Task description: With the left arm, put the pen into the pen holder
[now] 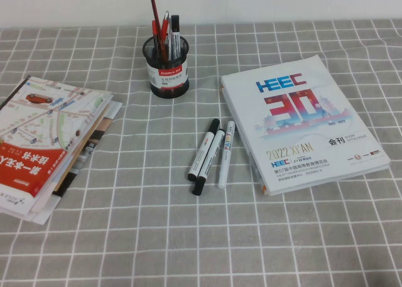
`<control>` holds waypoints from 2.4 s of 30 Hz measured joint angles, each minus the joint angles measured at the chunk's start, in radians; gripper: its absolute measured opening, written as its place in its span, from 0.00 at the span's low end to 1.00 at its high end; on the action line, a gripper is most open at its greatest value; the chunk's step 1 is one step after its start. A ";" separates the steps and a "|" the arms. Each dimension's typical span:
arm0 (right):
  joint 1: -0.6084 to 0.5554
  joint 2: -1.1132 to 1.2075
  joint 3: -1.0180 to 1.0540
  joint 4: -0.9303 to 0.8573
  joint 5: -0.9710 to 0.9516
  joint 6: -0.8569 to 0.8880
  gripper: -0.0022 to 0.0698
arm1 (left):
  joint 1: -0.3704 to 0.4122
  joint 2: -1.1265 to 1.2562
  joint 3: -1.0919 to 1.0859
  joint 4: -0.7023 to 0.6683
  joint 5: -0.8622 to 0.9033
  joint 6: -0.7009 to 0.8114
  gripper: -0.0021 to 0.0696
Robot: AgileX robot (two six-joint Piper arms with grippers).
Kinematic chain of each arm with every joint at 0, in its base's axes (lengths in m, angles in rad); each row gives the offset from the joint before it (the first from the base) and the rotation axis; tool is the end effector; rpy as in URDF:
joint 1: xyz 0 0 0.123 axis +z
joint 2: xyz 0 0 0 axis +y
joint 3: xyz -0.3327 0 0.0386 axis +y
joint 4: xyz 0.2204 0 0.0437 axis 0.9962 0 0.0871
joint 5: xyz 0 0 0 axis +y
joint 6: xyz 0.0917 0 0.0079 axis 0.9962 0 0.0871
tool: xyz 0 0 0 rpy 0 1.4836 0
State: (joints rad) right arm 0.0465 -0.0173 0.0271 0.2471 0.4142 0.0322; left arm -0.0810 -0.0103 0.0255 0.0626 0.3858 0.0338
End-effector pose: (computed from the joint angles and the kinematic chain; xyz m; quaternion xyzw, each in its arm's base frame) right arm -0.0262 0.0079 0.1680 0.0575 0.8098 0.1282 0.5696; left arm -0.0243 0.0042 0.1701 0.0629 0.8062 0.0127 0.5881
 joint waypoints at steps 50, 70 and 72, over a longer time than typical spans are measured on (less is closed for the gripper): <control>0.000 0.000 0.000 0.000 0.000 0.000 0.01 | 0.000 0.000 0.000 0.000 0.000 0.000 0.03; 0.000 0.000 0.000 0.000 0.000 0.000 0.01 | 0.000 0.000 0.000 0.006 -0.004 0.000 0.03; 0.000 0.000 0.000 0.000 0.000 0.000 0.01 | 0.000 0.000 0.000 0.013 -0.037 -0.004 0.03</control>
State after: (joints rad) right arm 0.0465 -0.0173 0.0271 0.2471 0.4142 0.0322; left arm -0.0810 -0.0103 0.0255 0.0752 0.3484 0.0300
